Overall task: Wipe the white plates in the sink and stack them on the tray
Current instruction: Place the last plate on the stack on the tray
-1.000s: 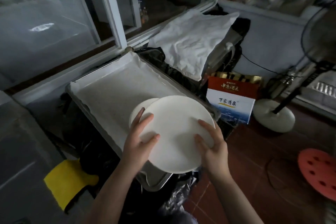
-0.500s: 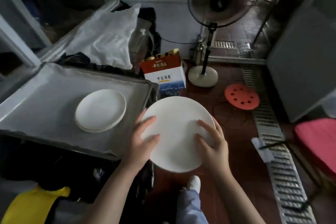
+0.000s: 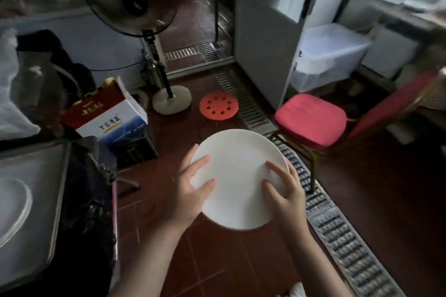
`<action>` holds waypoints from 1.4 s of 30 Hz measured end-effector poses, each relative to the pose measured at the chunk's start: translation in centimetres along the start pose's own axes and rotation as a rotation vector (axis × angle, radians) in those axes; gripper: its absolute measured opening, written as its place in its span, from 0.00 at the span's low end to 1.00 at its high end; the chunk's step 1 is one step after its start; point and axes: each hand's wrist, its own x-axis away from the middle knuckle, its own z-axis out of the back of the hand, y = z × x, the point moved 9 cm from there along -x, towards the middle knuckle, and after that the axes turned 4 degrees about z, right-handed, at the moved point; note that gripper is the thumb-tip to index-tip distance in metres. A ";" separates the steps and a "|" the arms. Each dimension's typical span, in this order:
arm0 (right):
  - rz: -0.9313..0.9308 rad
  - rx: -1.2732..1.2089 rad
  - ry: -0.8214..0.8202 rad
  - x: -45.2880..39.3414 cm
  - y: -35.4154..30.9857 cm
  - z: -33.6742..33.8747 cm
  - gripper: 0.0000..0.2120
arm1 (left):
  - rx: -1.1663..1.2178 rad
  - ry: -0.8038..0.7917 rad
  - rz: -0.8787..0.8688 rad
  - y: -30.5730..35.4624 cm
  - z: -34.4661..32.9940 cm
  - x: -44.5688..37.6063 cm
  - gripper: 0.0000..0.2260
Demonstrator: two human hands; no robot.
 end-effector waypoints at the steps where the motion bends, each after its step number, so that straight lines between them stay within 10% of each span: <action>1: -0.008 0.001 0.030 -0.2 0.6 1.9 0.19 | 0.003 -0.027 -0.004 0.7 -1.9 -0.3 0.21; 20: -0.102 0.106 0.411 -7.6 8.3 41.1 0.17 | 0.127 -0.425 -0.064 15.2 -43.3 -2.6 0.22; 42: -0.166 0.175 0.846 -24.4 14.1 62.9 0.19 | 0.113 -0.899 -0.165 28.4 -75.2 -18.3 0.20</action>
